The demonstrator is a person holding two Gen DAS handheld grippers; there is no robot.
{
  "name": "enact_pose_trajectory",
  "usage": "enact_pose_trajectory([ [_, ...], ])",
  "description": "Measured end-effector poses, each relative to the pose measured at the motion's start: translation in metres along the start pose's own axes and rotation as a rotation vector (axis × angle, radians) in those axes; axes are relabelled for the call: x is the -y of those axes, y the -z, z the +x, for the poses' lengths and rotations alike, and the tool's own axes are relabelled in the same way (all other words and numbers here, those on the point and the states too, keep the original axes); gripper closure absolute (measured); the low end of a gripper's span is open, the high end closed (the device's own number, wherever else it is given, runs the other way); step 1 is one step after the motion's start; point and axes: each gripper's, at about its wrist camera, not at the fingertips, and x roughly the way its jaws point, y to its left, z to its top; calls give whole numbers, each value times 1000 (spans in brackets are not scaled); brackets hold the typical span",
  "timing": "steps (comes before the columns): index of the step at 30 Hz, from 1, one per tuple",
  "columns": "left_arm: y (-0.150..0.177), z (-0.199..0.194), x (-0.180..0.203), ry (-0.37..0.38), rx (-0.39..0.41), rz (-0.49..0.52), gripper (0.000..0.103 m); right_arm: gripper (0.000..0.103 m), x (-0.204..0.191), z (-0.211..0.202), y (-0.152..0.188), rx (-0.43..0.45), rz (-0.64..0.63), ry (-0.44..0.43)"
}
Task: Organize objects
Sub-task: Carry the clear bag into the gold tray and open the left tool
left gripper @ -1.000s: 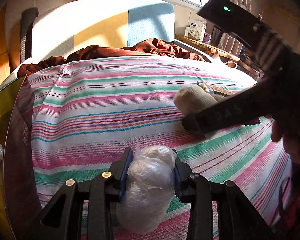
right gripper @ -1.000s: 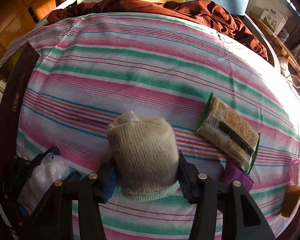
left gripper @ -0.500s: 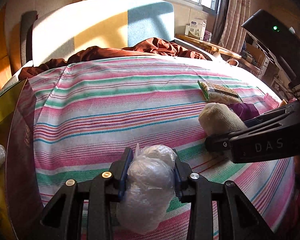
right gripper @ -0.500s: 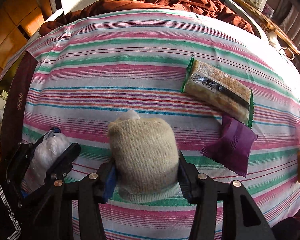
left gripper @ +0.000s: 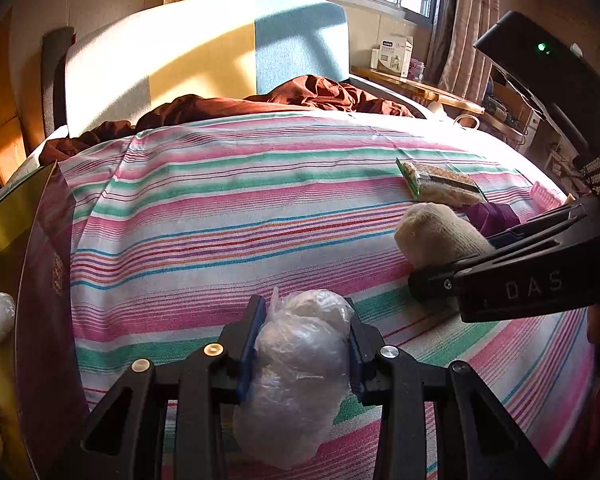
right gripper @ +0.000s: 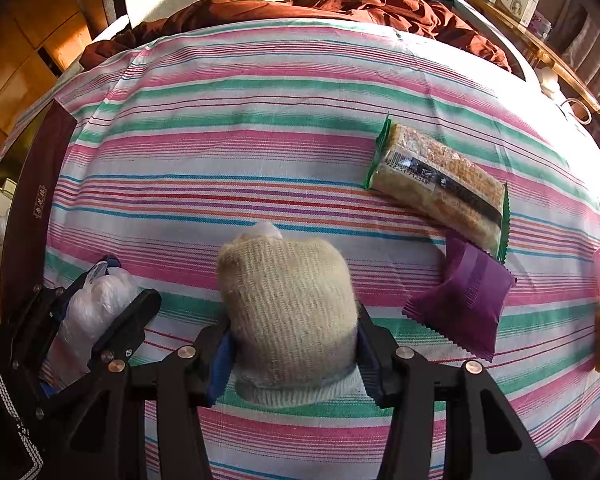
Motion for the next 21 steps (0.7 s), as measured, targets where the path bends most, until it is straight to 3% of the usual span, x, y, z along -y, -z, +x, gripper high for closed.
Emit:
enact_pose_trajectory([
  [13,5,-16,-1,-21,-28,16,68,50,8,16,-13,15,-28,8],
  [21,5,-72,-17,-2,30,20,68,50,5,19,-14,20,-42,20],
])
